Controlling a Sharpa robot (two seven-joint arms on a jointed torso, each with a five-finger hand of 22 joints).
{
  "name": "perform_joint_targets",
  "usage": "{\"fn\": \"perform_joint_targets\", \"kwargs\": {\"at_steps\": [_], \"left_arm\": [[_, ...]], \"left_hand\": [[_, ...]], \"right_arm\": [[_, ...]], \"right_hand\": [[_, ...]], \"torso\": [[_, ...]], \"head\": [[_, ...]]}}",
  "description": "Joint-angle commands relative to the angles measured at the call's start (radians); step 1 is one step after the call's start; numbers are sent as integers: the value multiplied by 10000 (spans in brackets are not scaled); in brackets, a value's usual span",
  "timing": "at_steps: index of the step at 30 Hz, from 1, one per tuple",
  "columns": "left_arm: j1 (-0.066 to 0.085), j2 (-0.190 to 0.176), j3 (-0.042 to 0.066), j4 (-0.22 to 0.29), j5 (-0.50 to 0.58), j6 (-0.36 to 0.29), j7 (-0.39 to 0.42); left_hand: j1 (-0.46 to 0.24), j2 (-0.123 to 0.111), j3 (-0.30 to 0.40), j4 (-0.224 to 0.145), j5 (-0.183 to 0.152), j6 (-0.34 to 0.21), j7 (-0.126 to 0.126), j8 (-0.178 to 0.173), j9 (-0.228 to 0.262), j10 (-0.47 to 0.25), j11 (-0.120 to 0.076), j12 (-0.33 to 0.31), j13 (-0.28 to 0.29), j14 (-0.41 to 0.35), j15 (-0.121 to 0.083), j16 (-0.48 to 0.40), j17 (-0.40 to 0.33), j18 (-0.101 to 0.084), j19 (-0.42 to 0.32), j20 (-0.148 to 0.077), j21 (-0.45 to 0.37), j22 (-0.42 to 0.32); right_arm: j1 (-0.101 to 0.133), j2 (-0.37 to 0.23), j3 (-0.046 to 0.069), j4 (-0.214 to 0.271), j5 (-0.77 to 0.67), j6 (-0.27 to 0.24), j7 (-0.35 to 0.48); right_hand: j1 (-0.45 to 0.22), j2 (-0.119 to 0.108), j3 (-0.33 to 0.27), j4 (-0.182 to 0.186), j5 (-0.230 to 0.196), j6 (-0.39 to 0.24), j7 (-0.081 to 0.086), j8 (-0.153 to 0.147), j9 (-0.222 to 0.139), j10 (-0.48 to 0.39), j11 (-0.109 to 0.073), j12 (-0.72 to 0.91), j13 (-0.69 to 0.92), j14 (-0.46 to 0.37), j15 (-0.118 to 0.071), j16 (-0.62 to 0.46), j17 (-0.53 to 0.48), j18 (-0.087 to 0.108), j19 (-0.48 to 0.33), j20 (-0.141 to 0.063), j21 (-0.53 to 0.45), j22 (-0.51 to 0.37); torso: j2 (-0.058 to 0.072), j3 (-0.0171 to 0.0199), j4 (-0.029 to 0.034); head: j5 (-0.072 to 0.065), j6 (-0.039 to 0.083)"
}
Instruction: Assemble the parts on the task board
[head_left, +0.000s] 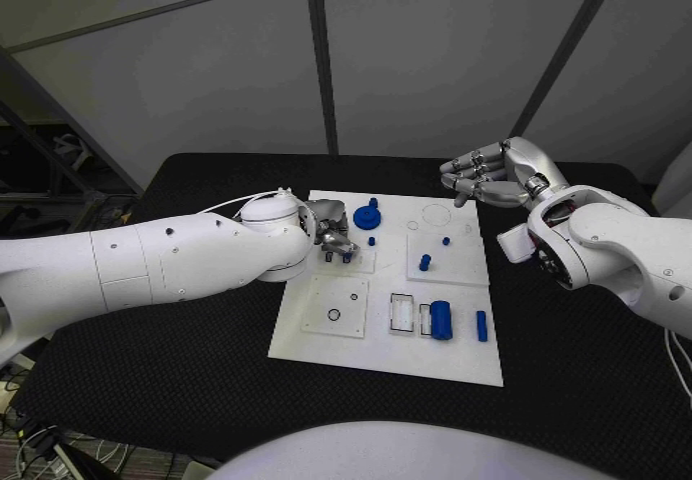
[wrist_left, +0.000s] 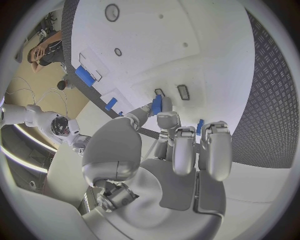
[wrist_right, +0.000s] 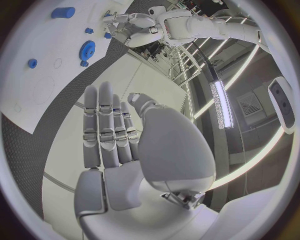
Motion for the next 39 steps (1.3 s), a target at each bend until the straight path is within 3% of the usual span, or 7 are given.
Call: {"fn": "perform_joint_targets", "kwargs": {"at_steps": [1,15,26,39], "left_arm": [[-36,-39,-36,-4,-113,375,-110],[-36,-140,-36,103,-118,428,-111],[-36,-191,-34,201,-3,448,-120],[-36,-237,-33,259,127,538,-125]], "left_hand": [[-52,-158,-119,20,-20,34,-22,62,-27,82,-69,50,24,920,-82,28,2161,-350,384,-60,67,1645],[-168,-204,-327,162,-9,79,-30,71,-102,103,-75,93,82,921,-87,30,2166,-360,414,-67,92,1690],[88,63,-42,122,70,68,-73,55,-226,137,-117,155,188,922,-117,29,2167,-362,423,-91,95,1702],[116,155,135,118,83,96,-74,72,-272,188,-119,222,288,924,-118,32,2172,-372,451,-97,119,1743]], "right_arm": [[17,-6,4,18,-19,11,65],[17,-5,4,17,-19,13,68],[16,4,4,12,-19,20,67],[16,4,4,8,-19,24,67]], "right_hand": [[-74,1,10,24,56,-74,-20,-34,1,-33,13,-44,-9,79,21,-28,-16,107,85,17,-41,-16],[-79,0,9,28,58,-76,-19,-34,1,-34,13,-44,-10,79,22,-31,-18,107,85,18,-43,-17],[-94,0,6,37,63,-81,-18,-35,0,-38,15,-44,-15,80,24,-39,-21,107,84,20,-49,-20],[-107,5,7,48,71,-84,-18,-34,1,-39,16,-43,-19,82,26,-46,-24,107,83,22,-55,-23]], "torso": [[-1,-1,3],[0,-2,5],[-1,-1,-1],[2,0,0]], "head": [[-2,-12],[5,-35],[16,-31],[12,-41]]}}
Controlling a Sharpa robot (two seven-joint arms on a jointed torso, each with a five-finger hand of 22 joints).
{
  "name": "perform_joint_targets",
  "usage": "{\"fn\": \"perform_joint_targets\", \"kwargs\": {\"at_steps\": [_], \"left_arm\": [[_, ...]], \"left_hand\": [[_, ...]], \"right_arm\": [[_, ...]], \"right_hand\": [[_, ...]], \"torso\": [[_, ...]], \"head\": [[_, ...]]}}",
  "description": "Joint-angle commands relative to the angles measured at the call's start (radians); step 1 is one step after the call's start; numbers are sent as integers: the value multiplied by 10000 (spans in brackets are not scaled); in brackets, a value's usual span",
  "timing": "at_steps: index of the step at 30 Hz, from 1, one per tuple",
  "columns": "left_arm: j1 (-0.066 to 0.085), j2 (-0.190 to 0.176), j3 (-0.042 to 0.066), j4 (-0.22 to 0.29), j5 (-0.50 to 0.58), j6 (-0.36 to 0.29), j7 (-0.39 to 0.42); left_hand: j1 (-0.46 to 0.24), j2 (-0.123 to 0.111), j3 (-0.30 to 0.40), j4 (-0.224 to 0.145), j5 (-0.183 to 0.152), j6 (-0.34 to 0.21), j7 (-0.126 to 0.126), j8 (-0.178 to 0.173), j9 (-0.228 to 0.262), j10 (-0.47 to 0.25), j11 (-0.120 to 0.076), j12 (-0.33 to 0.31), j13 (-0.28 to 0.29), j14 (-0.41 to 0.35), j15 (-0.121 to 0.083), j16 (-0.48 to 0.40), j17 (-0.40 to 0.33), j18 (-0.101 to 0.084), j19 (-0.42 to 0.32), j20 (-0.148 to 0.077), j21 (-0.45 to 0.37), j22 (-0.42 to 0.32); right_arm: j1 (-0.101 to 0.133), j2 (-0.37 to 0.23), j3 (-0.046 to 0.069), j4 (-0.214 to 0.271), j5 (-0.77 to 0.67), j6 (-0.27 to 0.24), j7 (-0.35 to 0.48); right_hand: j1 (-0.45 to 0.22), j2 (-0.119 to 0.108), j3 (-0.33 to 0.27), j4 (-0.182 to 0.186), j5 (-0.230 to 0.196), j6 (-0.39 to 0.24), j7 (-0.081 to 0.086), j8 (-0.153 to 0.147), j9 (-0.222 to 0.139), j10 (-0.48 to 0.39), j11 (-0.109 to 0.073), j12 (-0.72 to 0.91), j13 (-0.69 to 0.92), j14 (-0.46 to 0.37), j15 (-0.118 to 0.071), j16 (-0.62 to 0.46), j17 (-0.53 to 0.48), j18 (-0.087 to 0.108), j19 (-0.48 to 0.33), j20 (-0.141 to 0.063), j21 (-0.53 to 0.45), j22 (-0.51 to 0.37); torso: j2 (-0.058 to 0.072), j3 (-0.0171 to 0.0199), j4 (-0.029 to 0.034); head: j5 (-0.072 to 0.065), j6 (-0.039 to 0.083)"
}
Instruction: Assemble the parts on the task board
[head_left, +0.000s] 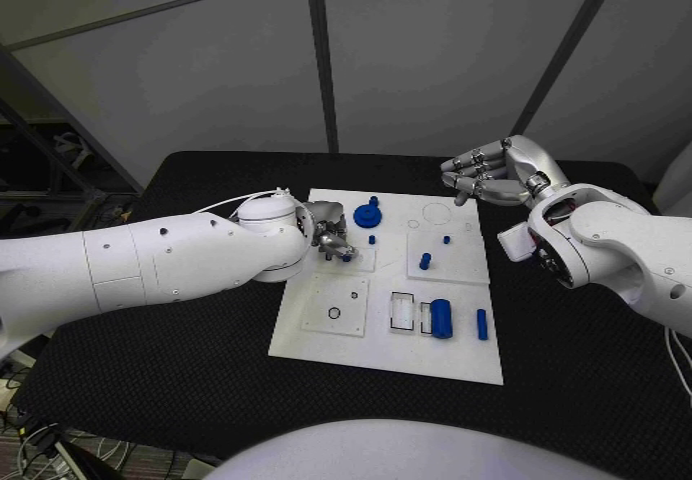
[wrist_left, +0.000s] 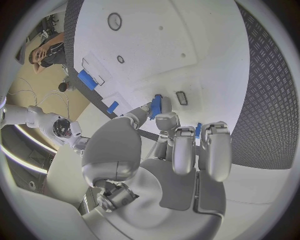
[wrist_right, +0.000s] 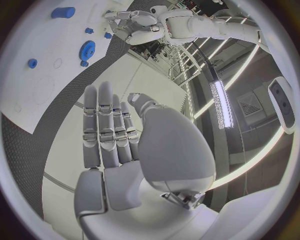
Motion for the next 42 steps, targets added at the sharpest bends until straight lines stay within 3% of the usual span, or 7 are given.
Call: {"fn": "perform_joint_targets", "kwargs": {"at_steps": [1,9,19,33,42], "left_arm": [[-29,-36,-29,21,141,291,-126],[-28,-52,-28,30,214,467,-135],[-25,23,-27,-56,223,772,-148],[-23,100,-26,-158,224,843,-148],[-22,153,-25,-213,224,771,-146]], "left_hand": [[116,153,120,-20,45,42,-22,45,-17,67,-1,74,28,948,-72,32,2172,-371,414,-60,41,1743],[96,188,316,-41,39,71,-11,68,-71,114,6,115,98,948,-71,32,2173,-382,444,-62,68,1787],[-455,80,175,268,-7,176,-7,97,-190,172,19,140,151,949,-59,31,2174,-391,469,-54,87,1826],[-1037,204,16,645,-21,279,-8,107,-331,237,20,223,281,951,-59,34,2181,-414,534,-53,144,1921],[-1350,283,-163,865,-32,332,-5,118,-407,256,23,243,321,951,-59,34,2182,-419,548,-53,156,1943]], "right_arm": [[16,5,4,10,-18,23,67],[16,8,4,12,-18,26,67],[16,6,4,10,-18,23,65],[16,-10,4,18,-18,18,59],[17,-17,4,18,-18,33,58]], "right_hand": [[-108,5,8,49,36,-84,-18,-34,1,-40,16,-43,-14,46,-10,-46,-13,106,56,-5,-56,-14],[-108,5,8,49,36,-84,-18,-34,1,-40,16,-43,-14,46,-10,-46,-13,106,56,-5,-56,-14],[-108,5,8,49,36,-84,-18,-34,1,-40,16,-43,-14,46,-10,-46,-13,106,56,-5,-56,-14],[-108,5,8,49,36,-84,-18,-34,1,-40,16,-43,-14,46,-10,-46,-13,106,56,-5,-56,-14],[-124,5,10,60,59,-92,-19,-33,1,-43,16,-42,-24,51,-9,-63,-20,108,56,-2,-69,-21]], "torso": [[3,-1,-4],[1,1,-2],[2,4,-9],[-7,8,-10],[0,9,-7]], "head": [[3,8],[0,-2],[3,-11],[-4,-34],[-1,16]]}}
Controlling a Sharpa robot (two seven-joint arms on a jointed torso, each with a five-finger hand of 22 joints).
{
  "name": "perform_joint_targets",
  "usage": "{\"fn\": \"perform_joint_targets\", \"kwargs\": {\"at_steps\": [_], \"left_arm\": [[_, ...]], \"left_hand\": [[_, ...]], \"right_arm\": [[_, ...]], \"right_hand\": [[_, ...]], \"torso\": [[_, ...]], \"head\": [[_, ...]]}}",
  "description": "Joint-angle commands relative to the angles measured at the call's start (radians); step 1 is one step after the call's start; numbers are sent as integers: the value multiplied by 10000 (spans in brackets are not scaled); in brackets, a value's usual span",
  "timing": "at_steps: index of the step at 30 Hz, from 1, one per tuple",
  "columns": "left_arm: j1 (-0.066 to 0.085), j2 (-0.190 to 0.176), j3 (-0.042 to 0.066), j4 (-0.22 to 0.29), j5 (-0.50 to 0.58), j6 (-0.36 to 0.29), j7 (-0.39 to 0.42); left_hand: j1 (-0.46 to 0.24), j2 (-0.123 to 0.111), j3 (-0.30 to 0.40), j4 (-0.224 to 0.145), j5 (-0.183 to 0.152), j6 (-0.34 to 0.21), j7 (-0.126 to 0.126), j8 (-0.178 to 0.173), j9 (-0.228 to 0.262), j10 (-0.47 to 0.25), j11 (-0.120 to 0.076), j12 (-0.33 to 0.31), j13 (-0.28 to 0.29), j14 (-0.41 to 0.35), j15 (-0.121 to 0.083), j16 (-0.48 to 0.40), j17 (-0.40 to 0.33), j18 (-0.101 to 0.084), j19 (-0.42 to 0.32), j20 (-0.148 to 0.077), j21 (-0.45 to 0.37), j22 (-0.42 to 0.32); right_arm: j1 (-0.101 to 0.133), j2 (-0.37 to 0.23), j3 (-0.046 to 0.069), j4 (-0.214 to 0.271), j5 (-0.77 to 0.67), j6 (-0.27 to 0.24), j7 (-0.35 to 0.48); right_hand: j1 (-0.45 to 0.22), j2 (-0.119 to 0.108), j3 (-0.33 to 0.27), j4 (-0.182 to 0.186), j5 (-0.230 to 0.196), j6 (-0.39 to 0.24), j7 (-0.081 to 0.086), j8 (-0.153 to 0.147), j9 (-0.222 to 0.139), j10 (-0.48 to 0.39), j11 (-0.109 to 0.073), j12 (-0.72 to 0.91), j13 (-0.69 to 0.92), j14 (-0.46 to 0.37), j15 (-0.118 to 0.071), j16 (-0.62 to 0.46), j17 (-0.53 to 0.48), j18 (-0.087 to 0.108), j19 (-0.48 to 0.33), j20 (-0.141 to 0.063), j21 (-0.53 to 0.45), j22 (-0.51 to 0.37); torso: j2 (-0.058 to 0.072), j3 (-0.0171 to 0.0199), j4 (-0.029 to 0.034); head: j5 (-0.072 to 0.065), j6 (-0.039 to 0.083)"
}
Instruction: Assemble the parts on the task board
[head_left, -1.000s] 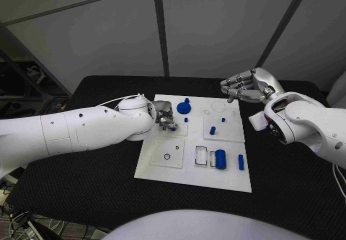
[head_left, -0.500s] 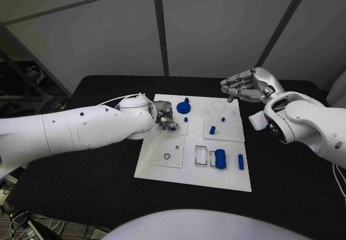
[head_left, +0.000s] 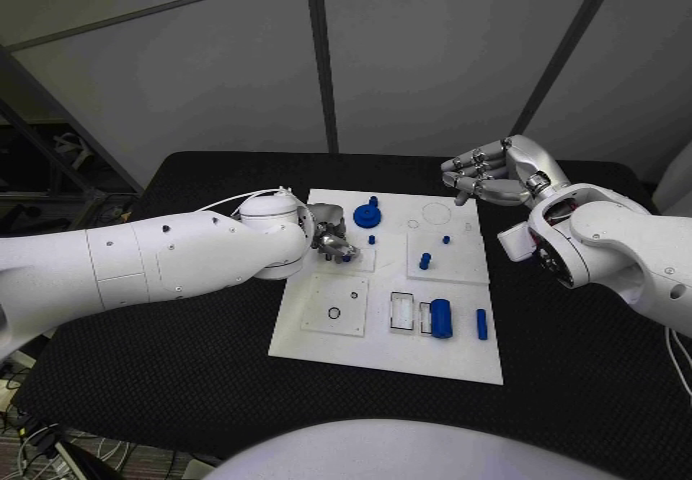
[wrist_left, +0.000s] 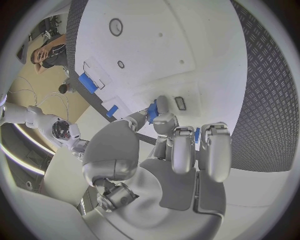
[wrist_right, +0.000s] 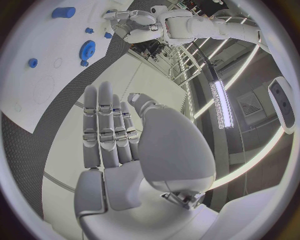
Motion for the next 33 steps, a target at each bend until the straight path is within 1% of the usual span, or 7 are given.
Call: {"fn": "perform_joint_targets", "kwargs": {"at_steps": [1,5,7,13,14,22,33], "left_arm": [[-42,45,-33,-25,63,216,-127],[-42,84,-31,-47,63,186,-125],[-41,95,-31,-52,63,180,-125],[-39,104,-28,-64,63,160,-123],[-39,102,-27,-64,63,154,-122],[-20,108,-15,-56,63,135,-119],[10,43,-3,-77,63,234,-122]], "left_hand": [[-127,-25,-3,80,-34,77,24,-9,-21,42,63,46,23,895,-32,34,2182,-420,548,-54,39,1942],[-180,-13,-44,117,-35,84,24,-7,-36,46,63,53,36,895,-32,35,2183,-421,550,-54,40,1945],[-209,-11,-68,136,-36,88,24,-5,-44,49,63,57,42,894,-31,33,2181,-421,551,-54,41,1947],[-316,-29,-177,203,-44,101,27,1,-73,51,65,57,50,895,-30,34,2183,-423,555,-53,44,1954],[-338,-27,-201,220,-44,105,27,3,-79,53,65,61,57,895,-30,34,2182,-422,554,-53,42,1952],[-528,-10,-486,384,-56,141,26,23,-135,70,65,87,107,895,-30,35,2185,-428,572,-52,57,1979],[-501,-11,-515,364,-51,140,19,26,-143,70,61,85,107,895,-31,35,2185,-428,569,-53,55,1977]], "right_arm": [[17,-6,4,18,-18,33,60],[18,-12,4,21,-18,34,61],[18,-15,4,23,-18,34,61],[18,-22,4,24,-18,35,59],[18,-23,4,24,-18,35,59],[18,-25,4,23,-18,40,55],[18,-37,4,20,-18,45,48]], "right_hand": [[-124,5,11,60,59,-57,16,-33,1,-43,16,-41,-8,51,-9,-63,-9,108,57,-1,-69,-9],[-125,3,11,60,63,-58,15,-33,1,-43,15,-41,-10,51,-9,-67,-11,108,56,-1,-72,-10],[-125,3,11,60,63,-58,15,-33,1,-43,15,-41,-10,51,-9,-67,-11,108,56,-1,-72,-10],[-125,3,11,60,63,-58,15,-33,1,-43,15,-41,-10,51,-9,-67,-11,108,56,-1,-72,-10],[-125,3,11,60,63,-58,15,-33,1,-43,15,-41,-10,51,-9,-67,-11,108,56,-1,-72,-10],[-136,-1,8,67,66,-58,16,-31,2,-42,16,-39,-12,51,-7,-74,-14,108,56,1,-77,-13],[-136,-1,8,67,66,-58,16,-31,2,-42,16,-39,-12,51,-7,-74,-14,108,56,1,-77,-13]], "torso": [[9,1,-1],[12,-4,-3],[14,3,-2],[10,3,1],[7,-4,2],[4,-1,3],[11,-8,10]], "head": [[3,20],[3,33],[0,33],[-6,33],[-9,33],[-9,55],[-30,18]]}}
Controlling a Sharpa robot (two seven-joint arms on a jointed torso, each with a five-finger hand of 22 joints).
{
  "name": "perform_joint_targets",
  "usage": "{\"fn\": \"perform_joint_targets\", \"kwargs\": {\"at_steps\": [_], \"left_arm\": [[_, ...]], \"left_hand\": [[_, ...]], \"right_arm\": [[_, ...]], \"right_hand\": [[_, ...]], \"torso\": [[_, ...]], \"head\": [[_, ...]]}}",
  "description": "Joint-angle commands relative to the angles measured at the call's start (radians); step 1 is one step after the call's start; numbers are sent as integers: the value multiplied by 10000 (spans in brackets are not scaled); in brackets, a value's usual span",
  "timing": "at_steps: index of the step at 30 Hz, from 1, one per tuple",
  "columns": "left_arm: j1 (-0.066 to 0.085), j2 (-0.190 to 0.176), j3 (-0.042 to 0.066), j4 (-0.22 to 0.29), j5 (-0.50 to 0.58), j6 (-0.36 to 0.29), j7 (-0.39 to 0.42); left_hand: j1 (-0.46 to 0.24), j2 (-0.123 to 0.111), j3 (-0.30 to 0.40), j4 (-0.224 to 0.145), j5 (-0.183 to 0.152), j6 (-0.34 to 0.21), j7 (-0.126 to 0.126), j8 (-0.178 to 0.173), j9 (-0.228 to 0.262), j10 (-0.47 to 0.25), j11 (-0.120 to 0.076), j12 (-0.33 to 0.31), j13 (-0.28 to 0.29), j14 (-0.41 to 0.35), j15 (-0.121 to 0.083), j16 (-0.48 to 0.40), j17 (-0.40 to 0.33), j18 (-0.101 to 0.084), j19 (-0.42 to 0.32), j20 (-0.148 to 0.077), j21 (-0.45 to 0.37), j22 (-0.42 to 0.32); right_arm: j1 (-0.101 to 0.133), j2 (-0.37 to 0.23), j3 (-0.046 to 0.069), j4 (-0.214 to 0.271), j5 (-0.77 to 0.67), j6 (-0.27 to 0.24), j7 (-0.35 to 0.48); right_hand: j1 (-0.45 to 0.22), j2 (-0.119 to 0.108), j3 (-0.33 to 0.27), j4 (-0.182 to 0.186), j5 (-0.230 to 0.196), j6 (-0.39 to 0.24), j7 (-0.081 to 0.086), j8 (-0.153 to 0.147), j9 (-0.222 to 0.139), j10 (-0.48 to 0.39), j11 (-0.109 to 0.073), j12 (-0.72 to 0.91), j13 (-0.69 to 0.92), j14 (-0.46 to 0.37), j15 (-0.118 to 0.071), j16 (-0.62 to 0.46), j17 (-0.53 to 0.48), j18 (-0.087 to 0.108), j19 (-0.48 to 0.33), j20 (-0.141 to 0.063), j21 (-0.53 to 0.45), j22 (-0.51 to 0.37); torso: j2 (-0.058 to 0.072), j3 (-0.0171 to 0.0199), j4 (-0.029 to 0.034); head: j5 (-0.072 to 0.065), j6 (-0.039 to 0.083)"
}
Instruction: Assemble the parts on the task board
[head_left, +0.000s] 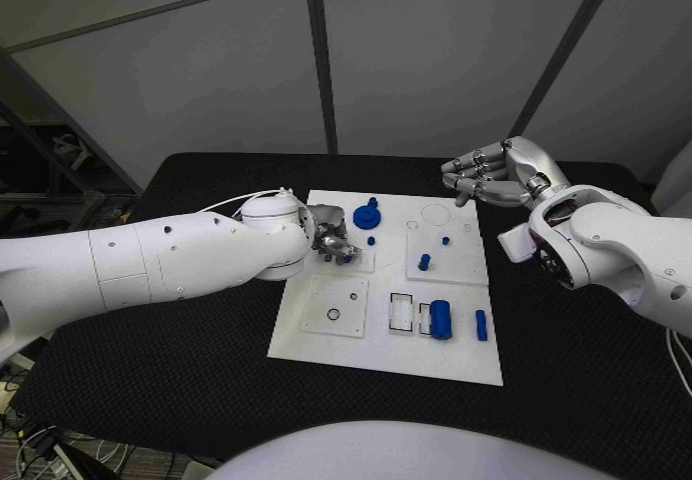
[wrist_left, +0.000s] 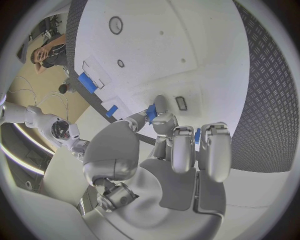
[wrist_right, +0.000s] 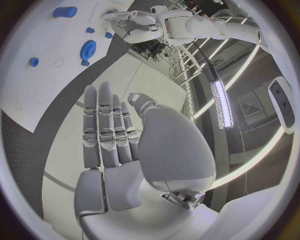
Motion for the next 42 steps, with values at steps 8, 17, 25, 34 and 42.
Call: {"fn": "perform_joint_targets", "kwargs": {"at_steps": [8,17,25,34,42], "left_arm": [[19,-103,-8,17,29,341,-105],[29,-150,-8,56,29,384,-108],[32,-135,-8,49,29,365,-109],[35,-69,-8,42,60,469,-109],[42,-97,-8,102,110,526,-108]], "left_hand": [[-45,10,-66,-23,-48,37,-14,-11,-4,36,22,11,9,895,-33,34,2185,-430,578,-54,63,1990],[-29,8,-76,-35,-47,36,-16,-9,-7,38,21,17,19,895,-34,34,2185,-429,575,-54,60,1985],[-10,11,-88,-48,-45,38,-17,-7,-11,43,20,28,36,895,-36,34,2185,-432,583,-55,68,1997],[-12,12,-106,-45,-47,41,-16,-4,-14,45,21,31,41,895,-36,34,2185,-432,585,-56,69,1999],[120,13,-176,-136,-44,52,-32,12,-34,59,10,48,73,895,-42,33,2185,-434,591,-60,74,2009]], "right_arm": [[17,4,4,12,-18,58,45],[17,13,4,7,-18,65,43],[17,23,4,6,-18,67,46],[17,21,4,12,-18,65,45],[17,14,4,15,-18,65,43]], "right_hand": [[-136,-1,8,67,67,-58,16,-31,2,-41,16,-39,-16,51,-7,-37,-16,108,56,2,-38,-15],[-136,-1,8,67,67,-58,16,-31,2,-41,16,-39,-16,51,-7,-37,-16,108,56,2,-38,-15],[-136,-1,8,67,67,-58,16,-31,2,-41,16,-39,-16,51,-7,-37,-16,108,56,2,-38,-15],[-136,-1,8,67,67,-58,16,-31,2,-41,16,-39,-16,51,-7,-37,-16,108,56,2,-38,-15],[-136,-1,8,67,67,-58,16,-31,2,-41,16,-39,-16,51,-7,-37,-16,108,56,2,-38,-15]], "torso": [[-3,1,13],[-1,1,4],[7,2,2],[3,9,3],[-4,-2,6]], "head": [[-2,-44],[13,-52],[14,-54],[9,-70],[7,-60]]}}
